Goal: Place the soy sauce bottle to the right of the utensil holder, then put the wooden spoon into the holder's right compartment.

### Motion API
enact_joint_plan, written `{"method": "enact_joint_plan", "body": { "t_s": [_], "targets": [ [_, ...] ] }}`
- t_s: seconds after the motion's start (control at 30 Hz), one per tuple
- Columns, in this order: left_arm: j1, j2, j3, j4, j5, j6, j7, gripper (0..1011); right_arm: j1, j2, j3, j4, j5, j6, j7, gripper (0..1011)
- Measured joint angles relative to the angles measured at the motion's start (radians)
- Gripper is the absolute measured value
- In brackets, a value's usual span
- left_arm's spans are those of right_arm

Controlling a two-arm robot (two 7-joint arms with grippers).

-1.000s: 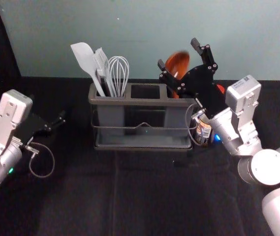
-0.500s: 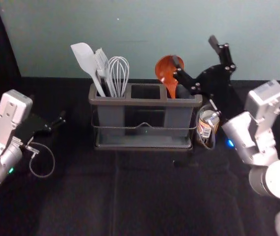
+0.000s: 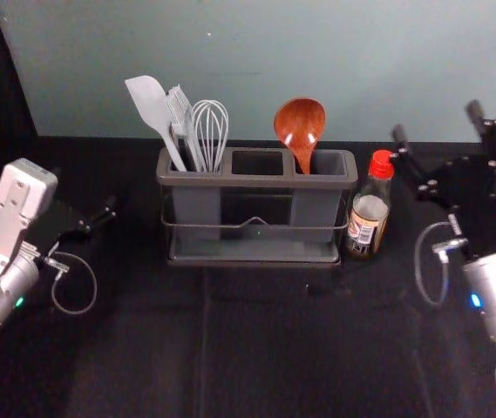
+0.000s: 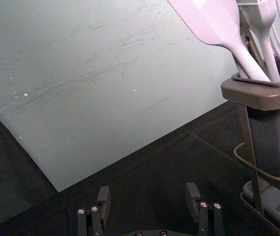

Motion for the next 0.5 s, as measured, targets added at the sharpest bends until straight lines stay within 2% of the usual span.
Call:
{"method": "enact_joint_plan", "body": {
  "t_s": [0.03,0.1,0.2,0.23,0.3,0.4,0.5],
  "targets": [
    [0.0,0.0,0.0,0.0,0.0,0.0,0.0,1005,-0.007,-0.004,0.021,-0.003,-0.019,0.012,-0.02,1003],
    [0.0,0.0,0.0,0.0,0.0,0.0,0.0,1005,-0.009,-0.007,0.03,-0.004,-0.027,0.017,-0.028,1003],
    [0.0,0.0,0.0,0.0,0.0,0.0,0.0,1005,-0.016,-0.015,0.071,-0.001,-0.07,0.058,-0.065,1003],
    [0.0,0.0,0.0,0.0,0.0,0.0,0.0,1005,-0.016,-0.015,0.071,-0.001,-0.07,0.058,-0.065,1003],
    [0.0,0.0,0.0,0.0,0.0,0.0,0.0,1005,-0.017,-0.018,0.1,0.015,-0.103,0.102,-0.088,1003],
    [0.0,0.0,0.0,0.0,0.0,0.0,0.0,1005,-0.017,-0.014,0.112,0.027,-0.118,0.135,-0.094,1003],
    [0.0,0.0,0.0,0.0,0.0,0.0,0.0,1005,-0.018,-0.004,0.124,0.048,-0.131,0.202,-0.095,1002]
  ]
}}
